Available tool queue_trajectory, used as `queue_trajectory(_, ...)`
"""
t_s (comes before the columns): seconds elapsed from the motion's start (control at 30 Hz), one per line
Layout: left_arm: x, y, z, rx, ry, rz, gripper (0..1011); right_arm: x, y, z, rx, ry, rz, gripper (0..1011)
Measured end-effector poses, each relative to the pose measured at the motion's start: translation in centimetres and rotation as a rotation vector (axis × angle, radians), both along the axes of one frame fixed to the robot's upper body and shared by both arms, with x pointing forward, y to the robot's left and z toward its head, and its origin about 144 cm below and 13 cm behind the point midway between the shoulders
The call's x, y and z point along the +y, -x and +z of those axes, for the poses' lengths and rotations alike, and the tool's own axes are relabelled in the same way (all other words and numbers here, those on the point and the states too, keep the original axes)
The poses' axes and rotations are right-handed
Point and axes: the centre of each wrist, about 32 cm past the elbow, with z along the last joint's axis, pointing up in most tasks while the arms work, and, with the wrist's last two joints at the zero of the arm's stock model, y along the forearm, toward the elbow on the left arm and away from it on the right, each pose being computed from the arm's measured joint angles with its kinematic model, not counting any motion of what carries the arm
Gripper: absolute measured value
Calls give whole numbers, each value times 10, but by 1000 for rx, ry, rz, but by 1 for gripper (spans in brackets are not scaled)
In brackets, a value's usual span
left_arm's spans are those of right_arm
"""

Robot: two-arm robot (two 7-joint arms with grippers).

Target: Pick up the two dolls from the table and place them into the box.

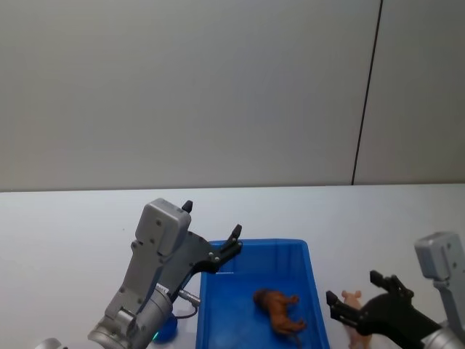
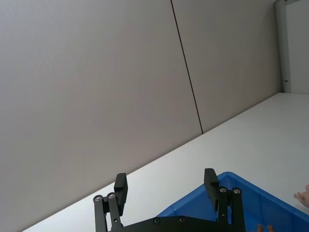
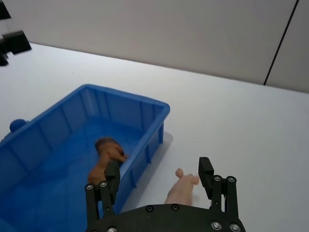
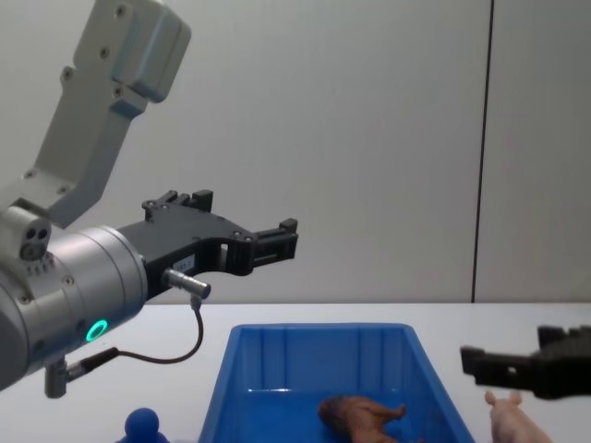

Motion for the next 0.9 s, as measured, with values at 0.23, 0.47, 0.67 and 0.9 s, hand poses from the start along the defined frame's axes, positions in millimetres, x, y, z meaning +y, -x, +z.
queue_trajectory(0.23,0,0,0,0,0,0,1001,-5,4,-13,59,-5,-27,1001)
queue_trajectory(0.47,0,0,0,0,0,0,1001,-7,4,-24,111,-8,-41,1001)
queue_trajectory(0.67,0,0,0,0,0,0,1000,-6,2,-32,149,-12,-48,960)
queue_trajectory(0.9,0,0,0,0,0,0,1001,-3,-1,-39,183,-16,-50,803)
